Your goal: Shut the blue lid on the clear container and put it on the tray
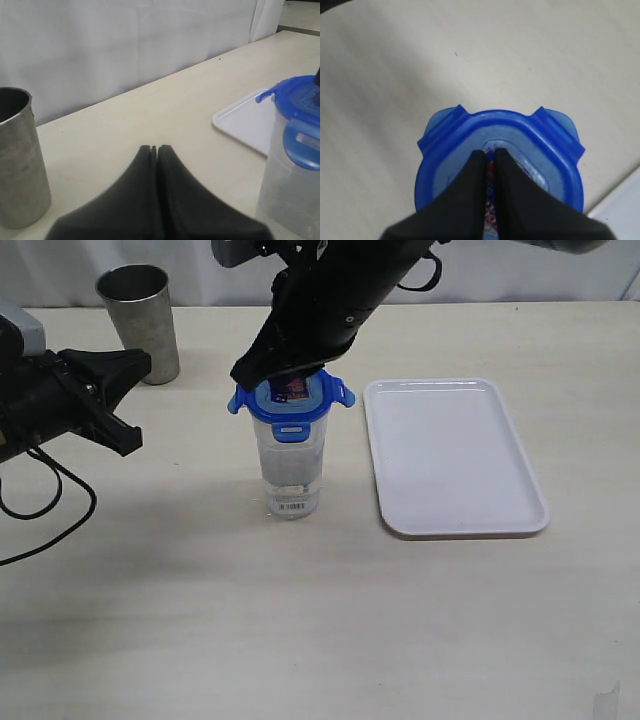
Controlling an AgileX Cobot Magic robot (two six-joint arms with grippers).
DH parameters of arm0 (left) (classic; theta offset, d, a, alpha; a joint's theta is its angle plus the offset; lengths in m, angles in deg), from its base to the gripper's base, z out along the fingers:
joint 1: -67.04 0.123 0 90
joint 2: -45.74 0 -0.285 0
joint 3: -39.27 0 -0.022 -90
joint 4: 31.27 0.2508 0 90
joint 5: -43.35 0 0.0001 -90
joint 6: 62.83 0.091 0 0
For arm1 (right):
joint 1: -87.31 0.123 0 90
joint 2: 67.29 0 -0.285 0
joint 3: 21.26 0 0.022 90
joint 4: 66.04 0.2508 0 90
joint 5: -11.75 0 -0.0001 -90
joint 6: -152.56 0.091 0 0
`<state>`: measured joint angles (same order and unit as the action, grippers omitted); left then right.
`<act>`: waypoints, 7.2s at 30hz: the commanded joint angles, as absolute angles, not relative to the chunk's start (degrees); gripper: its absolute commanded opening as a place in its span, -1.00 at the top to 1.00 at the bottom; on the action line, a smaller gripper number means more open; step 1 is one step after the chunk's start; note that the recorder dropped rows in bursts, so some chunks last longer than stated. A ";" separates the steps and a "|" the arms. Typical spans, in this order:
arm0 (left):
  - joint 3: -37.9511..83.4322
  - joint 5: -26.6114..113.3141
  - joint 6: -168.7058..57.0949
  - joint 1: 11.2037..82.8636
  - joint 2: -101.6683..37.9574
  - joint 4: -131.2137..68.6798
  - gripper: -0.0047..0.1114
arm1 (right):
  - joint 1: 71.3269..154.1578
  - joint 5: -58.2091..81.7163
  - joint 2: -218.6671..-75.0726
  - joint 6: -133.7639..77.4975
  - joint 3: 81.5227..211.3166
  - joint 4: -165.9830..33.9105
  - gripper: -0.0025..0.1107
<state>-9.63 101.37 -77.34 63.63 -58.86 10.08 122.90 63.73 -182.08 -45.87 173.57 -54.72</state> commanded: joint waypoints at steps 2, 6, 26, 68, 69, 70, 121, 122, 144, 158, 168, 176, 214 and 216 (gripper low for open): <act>-9.79 102.41 -77.85 63.62 -58.87 10.11 0.92 | 123.12 63.71 -182.20 -43.58 174.14 -59.01 0.87; -9.79 102.41 -77.94 63.62 -58.87 10.22 0.92 | 123.12 64.62 -182.20 -42.65 174.14 -60.79 0.87; -9.79 111.50 -76.99 63.62 -61.85 18.14 0.92 | 123.12 64.96 -182.23 -42.76 175.54 -60.96 0.87; -4.44 110.55 -74.76 56.29 -67.84 21.61 0.92 | 123.12 68.22 -183.69 -41.40 174.82 -61.83 0.87; -4.44 110.21 -74.66 56.29 -67.84 21.61 0.92 | 123.12 68.22 -183.80 -41.40 174.82 -61.83 0.87; -4.44 109.85 -74.66 56.29 -67.84 21.61 0.92 | 123.12 68.22 -183.80 -41.51 174.82 -61.83 0.87; -4.44 109.20 -74.81 56.29 -67.84 21.15 0.92 | 113.37 70.57 -180.51 -40.09 169.17 -45.74 0.20; -4.44 109.20 -74.81 56.29 -67.84 21.15 0.92 | 113.37 70.81 -180.51 -39.98 169.17 -45.74 0.20; -4.54 109.62 -75.68 63.90 -67.84 24.90 -0.35 | 113.37 70.39 -178.21 -40.32 169.50 -47.68 0.20; -4.42 113.31 -74.49 64.29 -74.90 30.63 -0.40 | 113.37 70.13 -178.21 -41.82 169.50 -48.10 0.20; -4.52 113.31 -74.20 64.05 -75.17 27.65 -0.89 | 113.37 70.22 -178.21 -42.16 169.50 -48.08 0.20; -1.10 113.31 -68.45 55.08 -81.39 19.19 -0.89 | 113.37 70.34 -178.21 -42.14 169.50 -48.08 0.20; 10.87 109.55 -74.61 44.98 -88.71 16.87 -0.89 | 113.37 69.95 -178.21 -42.14 169.50 -48.08 0.20; 10.87 109.67 -74.61 44.98 -88.71 16.75 -0.89 | 113.37 69.95 -178.21 -42.14 169.50 -48.08 0.20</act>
